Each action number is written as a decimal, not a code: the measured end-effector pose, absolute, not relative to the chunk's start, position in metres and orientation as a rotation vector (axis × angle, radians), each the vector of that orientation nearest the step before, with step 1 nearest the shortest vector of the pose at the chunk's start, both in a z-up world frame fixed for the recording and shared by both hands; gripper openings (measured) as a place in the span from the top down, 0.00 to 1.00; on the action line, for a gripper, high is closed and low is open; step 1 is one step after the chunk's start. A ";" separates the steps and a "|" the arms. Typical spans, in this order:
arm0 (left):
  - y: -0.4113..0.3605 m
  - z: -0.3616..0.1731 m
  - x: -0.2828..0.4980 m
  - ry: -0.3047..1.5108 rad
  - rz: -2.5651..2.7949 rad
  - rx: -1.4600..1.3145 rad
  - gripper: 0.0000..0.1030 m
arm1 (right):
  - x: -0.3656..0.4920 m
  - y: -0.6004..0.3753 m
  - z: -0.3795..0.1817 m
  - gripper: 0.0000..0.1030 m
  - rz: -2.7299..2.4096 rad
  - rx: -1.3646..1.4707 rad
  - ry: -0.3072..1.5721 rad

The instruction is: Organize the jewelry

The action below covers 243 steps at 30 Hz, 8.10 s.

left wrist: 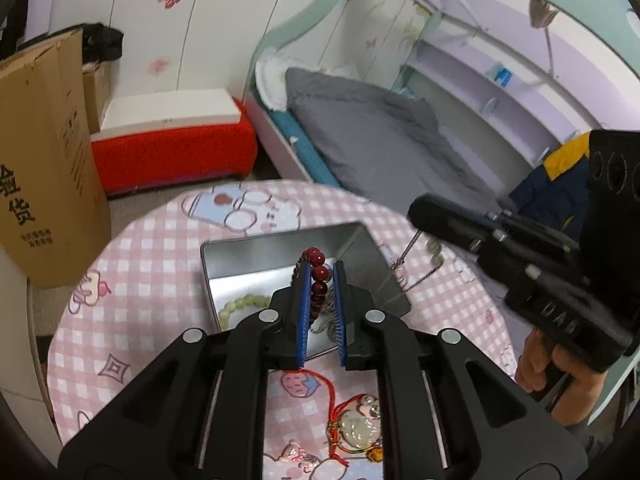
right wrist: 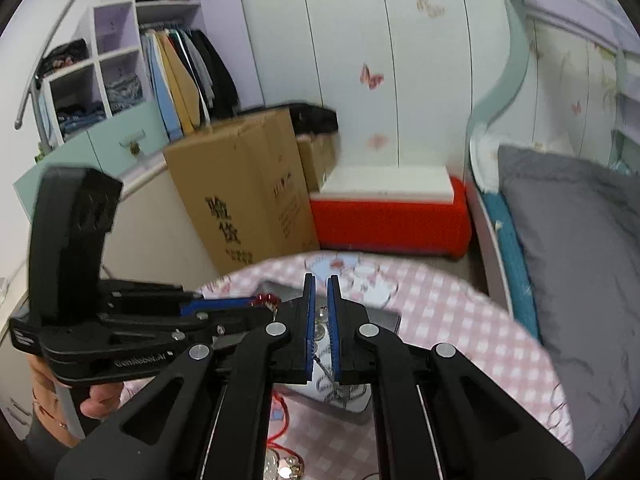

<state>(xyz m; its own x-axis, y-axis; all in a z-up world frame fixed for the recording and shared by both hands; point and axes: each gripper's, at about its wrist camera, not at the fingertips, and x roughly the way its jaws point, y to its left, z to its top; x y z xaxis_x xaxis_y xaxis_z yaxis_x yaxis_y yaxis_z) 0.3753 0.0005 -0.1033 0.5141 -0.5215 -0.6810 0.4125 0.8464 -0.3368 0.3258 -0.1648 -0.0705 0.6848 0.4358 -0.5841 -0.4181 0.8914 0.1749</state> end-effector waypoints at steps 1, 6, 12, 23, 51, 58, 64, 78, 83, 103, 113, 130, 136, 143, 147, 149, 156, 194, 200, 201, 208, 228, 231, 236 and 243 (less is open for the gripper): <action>-0.002 -0.107 0.376 0.877 -0.561 -0.134 0.89 | 0.326 -0.164 -0.074 0.95 0.476 0.027 0.676; -0.002 -0.121 0.378 0.927 -0.531 -0.123 0.89 | 0.326 -0.164 -0.094 0.93 0.463 0.044 0.734; -0.002 -0.120 0.371 0.927 -0.508 -0.094 0.59 | 0.313 -0.173 -0.088 0.71 0.445 0.073 0.724; 0.003 -0.092 0.319 0.788 -0.424 -0.029 0.31 | 0.253 -0.198 -0.076 0.71 0.406 0.075 0.674; 0.018 -0.167 0.229 0.885 -0.311 0.020 0.32 | 0.187 -0.166 -0.175 0.86 0.382 -0.190 0.886; 0.012 -0.176 0.243 0.908 -0.310 0.014 0.38 | 0.193 -0.184 -0.158 0.86 0.352 -0.119 0.846; 0.008 -0.184 0.252 0.934 -0.319 0.022 0.52 | 0.200 -0.188 -0.146 0.86 0.362 -0.096 0.821; 0.002 -0.177 0.255 0.911 -0.338 0.058 0.84 | 0.215 -0.184 -0.128 0.86 0.391 -0.059 0.779; 0.010 -0.148 0.255 0.850 -0.399 -0.016 0.84 | 0.222 -0.184 -0.110 0.86 0.399 -0.043 0.736; -0.009 -0.112 0.348 0.818 -0.470 -0.028 0.84 | 0.300 -0.154 -0.099 0.86 0.433 -0.002 0.719; -0.010 -0.129 0.359 0.869 -0.465 -0.040 0.82 | 0.309 -0.152 -0.112 0.86 0.432 -0.003 0.756; 0.013 -0.101 0.307 0.759 -0.400 -0.040 0.40 | 0.257 -0.167 -0.088 0.79 0.423 -0.010 0.712; 0.030 -0.112 0.280 0.773 -0.351 -0.053 0.40 | 0.227 -0.143 -0.109 0.79 0.477 -0.045 0.770; 0.048 -0.125 0.256 0.800 -0.311 -0.074 0.40 | 0.218 -0.117 -0.140 0.79 0.474 -0.080 0.861; 0.060 -0.134 0.248 0.816 -0.282 -0.081 0.40 | 0.220 -0.113 -0.154 0.79 0.453 -0.092 0.896; 0.064 -0.138 0.245 0.825 -0.276 -0.088 0.40 | 0.222 -0.111 -0.160 0.79 0.434 -0.109 0.910; 0.079 -0.149 0.242 0.844 -0.265 -0.111 0.40 | 0.229 -0.103 -0.172 0.66 0.415 -0.146 0.928; 0.059 -0.189 0.330 0.917 -0.269 0.038 0.74 | 0.234 -0.155 -0.136 0.73 0.351 -0.106 0.821; 0.062 -0.187 0.328 0.914 -0.270 0.019 0.84 | 0.235 -0.153 -0.130 0.73 0.366 -0.094 0.807; 0.062 -0.187 0.328 0.914 -0.271 0.017 0.84 | 0.235 -0.154 -0.129 0.73 0.369 -0.090 0.803; 0.062 -0.181 0.318 0.907 -0.294 -0.011 0.84 | 0.235 -0.156 -0.118 0.73 0.378 -0.079 0.780; 0.011 -0.089 0.337 0.748 -0.484 -0.028 0.84 | 0.288 -0.149 -0.095 0.73 0.441 -0.029 0.725; 0.001 -0.102 0.356 0.796 -0.469 -0.002 0.84 | 0.302 -0.145 -0.098 0.73 0.447 -0.038 0.741; -0.003 -0.121 0.372 0.857 -0.447 0.012 0.84 | 0.322 -0.136 -0.108 0.73 0.456 -0.060 0.775; -0.006 -0.132 0.384 0.898 -0.441 0.028 0.83 | 0.337 -0.128 -0.123 0.73 0.474 -0.093 0.824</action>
